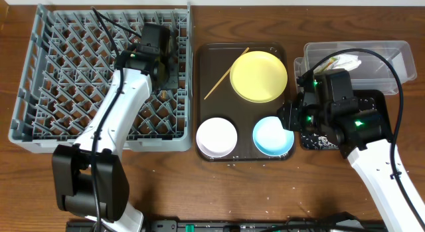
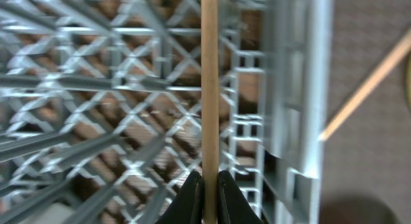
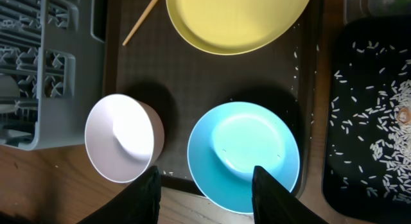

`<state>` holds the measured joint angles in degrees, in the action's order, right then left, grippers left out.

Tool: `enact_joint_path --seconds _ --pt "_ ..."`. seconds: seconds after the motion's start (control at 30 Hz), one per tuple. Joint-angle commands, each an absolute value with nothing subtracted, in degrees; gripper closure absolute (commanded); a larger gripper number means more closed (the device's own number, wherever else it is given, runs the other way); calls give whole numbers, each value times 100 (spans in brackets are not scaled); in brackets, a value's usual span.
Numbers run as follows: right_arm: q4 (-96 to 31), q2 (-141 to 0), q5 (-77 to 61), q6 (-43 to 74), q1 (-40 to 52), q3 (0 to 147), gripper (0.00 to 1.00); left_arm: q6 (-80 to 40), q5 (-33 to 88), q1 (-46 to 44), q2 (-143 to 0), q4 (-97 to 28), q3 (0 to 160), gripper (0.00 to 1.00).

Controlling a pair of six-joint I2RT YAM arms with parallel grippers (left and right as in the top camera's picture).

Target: Sort waste into correct bins and load items into the dishwasher

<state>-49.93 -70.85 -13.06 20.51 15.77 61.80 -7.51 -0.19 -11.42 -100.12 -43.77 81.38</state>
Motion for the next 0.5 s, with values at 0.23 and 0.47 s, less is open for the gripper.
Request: enact_joint_path --seconds 0.23,0.47 --pt "-5013 -7087 -1221 2034 1581 6208 56 -1173 314 -1304 -10230 -4407 8044 87" --pt "-5015 -7087 -1223 2036 1581 6208 56 -1535 301 -1304 -10654 -4257 7999 87"
